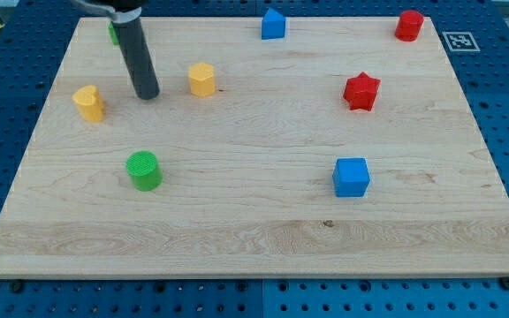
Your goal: Move the yellow hexagon closer to the red star
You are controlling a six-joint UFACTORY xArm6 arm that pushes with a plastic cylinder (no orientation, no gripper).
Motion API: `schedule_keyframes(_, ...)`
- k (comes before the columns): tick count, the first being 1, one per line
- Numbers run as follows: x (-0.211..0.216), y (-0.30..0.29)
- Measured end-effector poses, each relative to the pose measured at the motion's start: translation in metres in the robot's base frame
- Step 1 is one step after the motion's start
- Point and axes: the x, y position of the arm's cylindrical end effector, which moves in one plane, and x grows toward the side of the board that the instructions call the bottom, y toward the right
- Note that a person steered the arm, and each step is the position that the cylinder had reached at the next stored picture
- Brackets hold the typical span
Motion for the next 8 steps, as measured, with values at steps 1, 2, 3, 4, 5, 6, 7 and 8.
schedule_keyframes(1,-0.015,0.000)
schedule_keyframes(2,-0.015,0.000)
schedule_keyframes(3,-0.015,0.033)
schedule_keyframes(4,-0.015,0.079)
schedule_keyframes(5,-0.009,0.112)
schedule_keyframes(6,0.004,0.145)
schedule_keyframes(7,0.021,0.181)
schedule_keyframes(8,0.045,0.210)
